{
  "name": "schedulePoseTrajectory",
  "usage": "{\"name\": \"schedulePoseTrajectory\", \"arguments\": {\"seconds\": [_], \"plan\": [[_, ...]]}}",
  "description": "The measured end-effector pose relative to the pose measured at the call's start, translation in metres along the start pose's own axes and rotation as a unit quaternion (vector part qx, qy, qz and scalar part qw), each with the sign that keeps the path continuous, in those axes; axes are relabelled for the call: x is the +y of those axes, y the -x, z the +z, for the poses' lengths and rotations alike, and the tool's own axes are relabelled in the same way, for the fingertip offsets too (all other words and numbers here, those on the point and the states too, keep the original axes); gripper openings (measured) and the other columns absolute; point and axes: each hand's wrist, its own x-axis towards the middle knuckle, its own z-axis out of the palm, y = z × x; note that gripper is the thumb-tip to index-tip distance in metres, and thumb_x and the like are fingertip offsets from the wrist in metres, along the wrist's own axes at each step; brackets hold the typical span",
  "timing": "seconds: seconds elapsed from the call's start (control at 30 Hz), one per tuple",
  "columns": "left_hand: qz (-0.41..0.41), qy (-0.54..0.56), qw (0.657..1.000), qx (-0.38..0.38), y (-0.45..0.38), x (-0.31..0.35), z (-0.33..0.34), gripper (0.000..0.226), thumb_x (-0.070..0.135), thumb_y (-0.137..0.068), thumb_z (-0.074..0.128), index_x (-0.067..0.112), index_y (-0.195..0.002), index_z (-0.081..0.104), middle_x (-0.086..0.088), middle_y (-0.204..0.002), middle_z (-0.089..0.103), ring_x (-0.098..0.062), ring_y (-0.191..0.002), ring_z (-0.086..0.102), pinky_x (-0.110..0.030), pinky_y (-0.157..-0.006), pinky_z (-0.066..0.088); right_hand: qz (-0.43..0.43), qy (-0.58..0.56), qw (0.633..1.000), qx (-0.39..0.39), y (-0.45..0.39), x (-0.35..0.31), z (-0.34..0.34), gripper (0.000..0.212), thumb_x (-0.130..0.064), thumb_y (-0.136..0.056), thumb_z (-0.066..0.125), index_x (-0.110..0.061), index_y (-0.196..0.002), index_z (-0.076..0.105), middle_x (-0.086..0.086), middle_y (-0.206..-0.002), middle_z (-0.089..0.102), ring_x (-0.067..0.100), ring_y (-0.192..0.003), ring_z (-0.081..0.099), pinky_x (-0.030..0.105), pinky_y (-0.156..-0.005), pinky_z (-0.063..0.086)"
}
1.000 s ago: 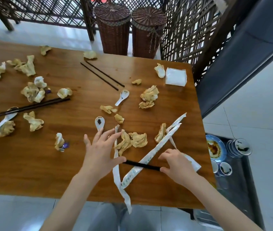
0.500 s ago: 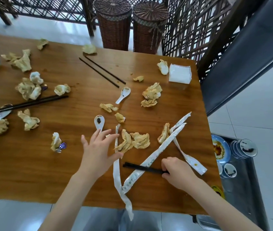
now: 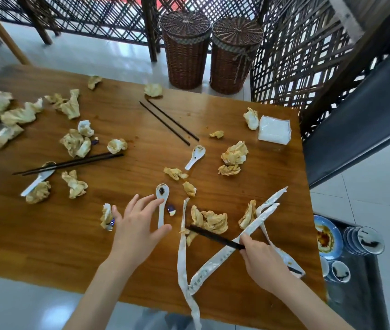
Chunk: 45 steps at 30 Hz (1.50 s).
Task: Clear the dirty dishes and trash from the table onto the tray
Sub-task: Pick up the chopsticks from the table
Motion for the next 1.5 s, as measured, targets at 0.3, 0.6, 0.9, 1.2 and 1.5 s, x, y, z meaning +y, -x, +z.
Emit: {"name": "schedulePoseTrajectory", "arguments": {"seconds": [0.3, 0.6, 0.9, 1.2, 1.5], "plan": [[-0.031, -0.001, 0.999, 0.009, -0.050, -0.027, -0.034, 0.062, 0.053, -0.082, 0.059, 0.037, -0.138, 0.038, 0.008, -0.147, 0.036, -0.016, -0.142, 0.019, -0.060, -0.110, 0.005, -0.031, -0.120, 0.991, 0.056, -0.061, -0.038, -0.060, 0.021, -0.014, -0.099, 0.037, -0.025, -0.116, 0.042, -0.013, -0.077, 0.051, 0.004, -0.055, 0.045, 0.017, -0.045, 0.032], [0.008, 0.007, 1.000, -0.025, -0.124, -0.100, -0.066, 0.061, 0.053, -0.084, 0.056, 0.036, -0.140, 0.036, 0.009, -0.148, 0.033, -0.016, -0.142, 0.015, -0.059, -0.110, 0.003, -0.005, -0.205, 0.973, 0.109, -0.136, -0.112, -0.080, 0.019, -0.020, -0.099, 0.038, -0.030, -0.110, 0.050, -0.010, -0.067, 0.055, 0.004, -0.047, 0.048, 0.015, -0.039, 0.033], [0.020, -0.047, 0.997, -0.063, -0.175, -0.180, -0.069, 0.059, 0.056, -0.085, 0.053, 0.040, -0.139, 0.035, 0.013, -0.146, 0.034, -0.012, -0.139, 0.021, -0.057, -0.110, 0.012, 0.071, -0.193, 0.969, 0.140, -0.194, -0.172, -0.080, 0.018, -0.018, -0.098, 0.038, -0.022, -0.107, 0.054, -0.011, -0.074, 0.055, 0.003, -0.056, 0.048, 0.015, -0.047, 0.032], [-0.030, -0.115, 0.992, -0.048, -0.198, -0.221, -0.056, 0.045, 0.056, -0.085, 0.051, 0.041, -0.128, 0.047, 0.016, -0.126, 0.051, -0.010, -0.120, 0.043, -0.047, -0.111, 0.019, 0.075, -0.152, 0.976, 0.134, -0.263, -0.202, -0.086, 0.020, -0.017, -0.099, 0.036, -0.016, -0.114, 0.049, 0.001, -0.083, 0.061, 0.014, -0.063, 0.053, 0.022, -0.046, 0.034], [-0.001, -0.118, 0.992, -0.054, -0.225, -0.232, -0.033, 0.032, 0.056, -0.077, 0.063, 0.036, -0.103, 0.064, 0.016, -0.106, 0.061, -0.011, -0.103, 0.051, -0.033, -0.101, 0.033, 0.093, -0.097, 0.981, 0.141, -0.318, -0.213, -0.086, 0.028, -0.016, -0.098, 0.035, -0.020, -0.124, 0.044, 0.003, -0.085, 0.060, 0.020, -0.066, 0.059, 0.033, -0.051, 0.048]]}}
